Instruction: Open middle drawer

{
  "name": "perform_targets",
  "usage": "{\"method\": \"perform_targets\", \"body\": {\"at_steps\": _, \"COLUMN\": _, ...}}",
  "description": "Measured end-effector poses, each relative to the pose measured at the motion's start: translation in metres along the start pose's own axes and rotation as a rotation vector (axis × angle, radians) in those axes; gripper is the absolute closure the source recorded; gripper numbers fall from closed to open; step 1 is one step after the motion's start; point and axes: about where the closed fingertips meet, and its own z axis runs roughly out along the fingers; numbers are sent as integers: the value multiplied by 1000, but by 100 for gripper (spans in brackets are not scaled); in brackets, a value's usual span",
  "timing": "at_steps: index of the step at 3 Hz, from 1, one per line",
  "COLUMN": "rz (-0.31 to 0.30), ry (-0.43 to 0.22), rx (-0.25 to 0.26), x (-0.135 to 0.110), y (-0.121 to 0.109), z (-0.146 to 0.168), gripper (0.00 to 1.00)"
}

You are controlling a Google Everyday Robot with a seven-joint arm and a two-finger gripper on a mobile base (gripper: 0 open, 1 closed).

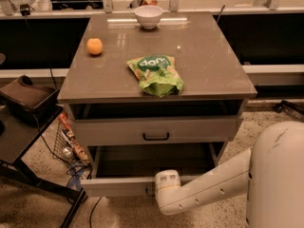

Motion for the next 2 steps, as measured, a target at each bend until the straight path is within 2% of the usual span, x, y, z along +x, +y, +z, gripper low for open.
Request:
{"method": "perform_targets", "body": {"at_steps": 1, "rz": 0, "ry": 0, "rx": -2, "x": 0, "y": 1, "z": 1, "gripper": 63}}
{"method": "perform_targets", "body": {"at_steps": 2, "rz": 0, "ry": 0, "rx": -4, "x": 0, "y": 2, "z": 1, "gripper": 95}}
